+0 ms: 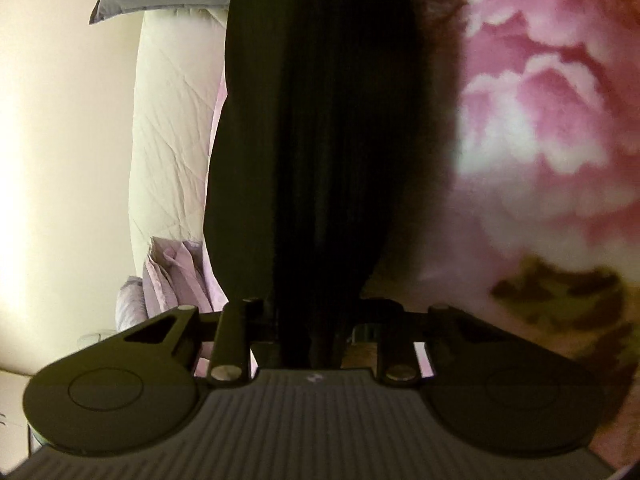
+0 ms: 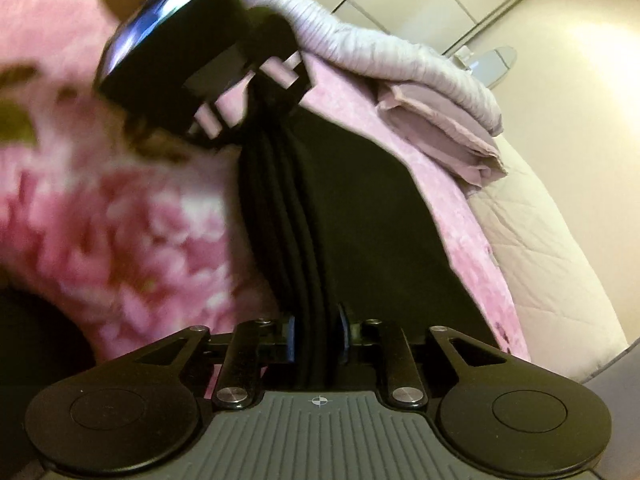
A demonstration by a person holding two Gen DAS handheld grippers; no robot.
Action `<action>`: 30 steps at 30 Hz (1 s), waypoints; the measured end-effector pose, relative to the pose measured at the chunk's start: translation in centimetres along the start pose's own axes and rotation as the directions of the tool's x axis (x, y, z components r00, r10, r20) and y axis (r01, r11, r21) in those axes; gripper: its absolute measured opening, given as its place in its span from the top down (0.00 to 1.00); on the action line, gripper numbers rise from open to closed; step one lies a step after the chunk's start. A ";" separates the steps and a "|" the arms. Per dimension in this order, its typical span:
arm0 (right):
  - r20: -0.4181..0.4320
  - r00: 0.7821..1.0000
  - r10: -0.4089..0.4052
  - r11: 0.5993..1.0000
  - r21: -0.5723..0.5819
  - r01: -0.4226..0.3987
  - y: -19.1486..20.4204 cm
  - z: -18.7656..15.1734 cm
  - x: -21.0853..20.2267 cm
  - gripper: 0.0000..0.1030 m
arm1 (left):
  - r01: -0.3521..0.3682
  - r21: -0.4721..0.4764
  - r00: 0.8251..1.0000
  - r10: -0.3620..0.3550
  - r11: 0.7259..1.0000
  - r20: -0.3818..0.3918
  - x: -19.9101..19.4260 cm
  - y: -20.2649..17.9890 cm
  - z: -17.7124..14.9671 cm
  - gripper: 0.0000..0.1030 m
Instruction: Fold clothes
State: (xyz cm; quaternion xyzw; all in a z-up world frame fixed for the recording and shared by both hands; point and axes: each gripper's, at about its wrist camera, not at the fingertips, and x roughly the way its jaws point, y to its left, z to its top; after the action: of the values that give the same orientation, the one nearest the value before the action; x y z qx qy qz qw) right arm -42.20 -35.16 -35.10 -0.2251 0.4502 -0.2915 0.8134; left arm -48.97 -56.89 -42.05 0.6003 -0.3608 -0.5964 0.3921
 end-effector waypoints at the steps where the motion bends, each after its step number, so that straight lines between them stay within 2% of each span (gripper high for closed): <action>1: -0.009 1.000 -0.008 1.000 -0.015 0.008 0.8 -0.2 0.3 0.75 | 0.008 -0.009 1.000 -0.008 1.000 -0.007 -0.1 0.1 0.1 0.79; 4: -0.034 0.997 -0.073 0.994 -0.083 0.070 3.1 -0.5 1.4 0.68 | 0.024 -0.035 0.999 -0.025 0.999 -0.035 -0.4 0.4 0.3 0.79; 8: -0.045 0.983 -0.178 0.963 -0.215 0.164 4.9 -0.4 2.3 0.54 | 0.024 -0.085 0.997 -0.031 0.996 -0.073 -1.5 0.6 0.4 0.79; 11: -0.076 0.981 -0.181 0.961 -0.223 0.160 4.7 0.2 2.6 0.54 | 0.009 -0.123 0.997 -0.018 0.992 -0.078 -2.9 0.1 -0.5 0.79; 13: -0.095 0.981 -0.168 0.966 -0.214 0.144 4.6 0.5 2.8 0.60 | -0.004 -0.129 0.998 -0.004 0.992 -0.057 -2.7 0.4 -0.5 0.78; 14: -0.107 0.983 -0.147 0.972 -0.200 0.123 4.5 0.6 2.8 0.73 | -0.010 -0.134 0.999 0.005 0.991 -0.038 -2.8 0.3 -0.7 0.78; 15: -0.111 0.984 -0.138 0.975 -0.192 0.115 4.5 0.5 2.8 0.80 | -0.017 -0.135 1.000 0.015 0.991 -0.017 -2.9 0.1 -1.0 0.77; 17: -0.110 0.984 -0.143 0.973 -0.199 0.119 4.9 0.5 2.6 0.82 | -0.037 -0.119 0.999 0.040 0.992 0.028 -3.1 -0.3 -1.7 0.78; 20: -0.127 0.986 -0.108 0.979 -0.185 0.084 4.2 0.9 2.3 0.85 | -0.059 -0.089 0.995 0.067 0.994 0.080 -3.2 -0.3 -2.4 0.73; 24: -0.159 0.987 -0.021 0.987 -0.161 -0.005 1.4 2.3 1.6 0.87 | -0.003 -0.098 0.997 0.011 0.995 0.078 -2.9 1.0 -2.7 0.77; 27: -0.183 0.981 0.067 0.983 -0.156 -0.096 -2.1 3.7 0.8 0.88 | 0.099 -0.110 0.994 -0.094 0.989 0.053 -3.5 3.5 -2.4 0.82; 30: -0.200 0.967 0.158 0.971 -0.145 -0.188 -6.8 4.9 0.0 0.89 | 0.209 -0.135 0.978 -0.208 0.968 0.024 -5.0 7.5 -2.2 0.84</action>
State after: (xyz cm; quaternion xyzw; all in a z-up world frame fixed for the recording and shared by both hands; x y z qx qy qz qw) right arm -39.80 -39.58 -28.38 -0.2221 0.5649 -0.2014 0.7687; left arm -46.65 -55.57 -33.17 0.6037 -0.2558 -0.6606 0.3657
